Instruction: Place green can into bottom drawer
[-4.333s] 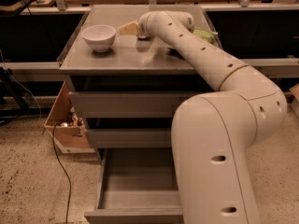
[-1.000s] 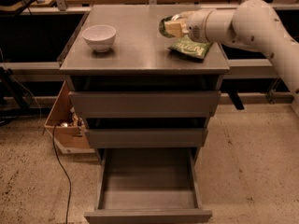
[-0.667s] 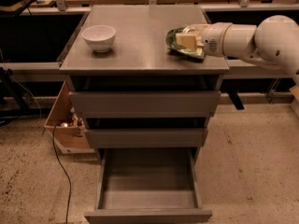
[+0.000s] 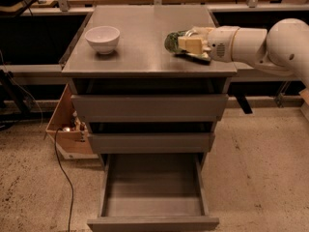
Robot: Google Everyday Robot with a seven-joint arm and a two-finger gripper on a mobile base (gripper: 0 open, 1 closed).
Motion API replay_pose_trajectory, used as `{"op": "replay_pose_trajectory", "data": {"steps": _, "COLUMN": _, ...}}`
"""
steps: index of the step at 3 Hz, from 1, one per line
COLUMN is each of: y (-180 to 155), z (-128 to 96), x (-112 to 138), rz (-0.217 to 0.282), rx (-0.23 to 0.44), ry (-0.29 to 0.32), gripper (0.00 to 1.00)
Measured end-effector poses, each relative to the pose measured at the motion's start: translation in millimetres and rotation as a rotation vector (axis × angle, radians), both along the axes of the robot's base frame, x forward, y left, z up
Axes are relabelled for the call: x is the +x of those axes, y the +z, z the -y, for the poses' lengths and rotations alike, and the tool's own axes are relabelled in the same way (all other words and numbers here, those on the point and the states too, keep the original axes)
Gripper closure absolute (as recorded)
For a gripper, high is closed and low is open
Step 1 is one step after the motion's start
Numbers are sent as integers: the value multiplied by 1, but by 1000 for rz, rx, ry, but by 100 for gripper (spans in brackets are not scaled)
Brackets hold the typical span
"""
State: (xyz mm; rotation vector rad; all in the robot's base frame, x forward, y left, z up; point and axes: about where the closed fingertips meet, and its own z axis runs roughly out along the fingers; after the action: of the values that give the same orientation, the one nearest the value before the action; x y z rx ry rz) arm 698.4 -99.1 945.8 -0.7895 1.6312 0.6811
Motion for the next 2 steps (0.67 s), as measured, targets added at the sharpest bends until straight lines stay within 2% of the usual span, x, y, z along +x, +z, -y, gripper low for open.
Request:
{"op": "replay_pose_trajectory", "data": {"steps": 1, "y": -3, "z": -8, "x": -48, "rz": -54, "rx": 96, "ry": 98, "gripper": 100}}
{"op": "replay_pose_trajectory", "data": {"steps": 2, "y": -23, "z": 1, "x": -97, "rz": -119, "rx": 149, "ry": 143, "gripper": 100}}
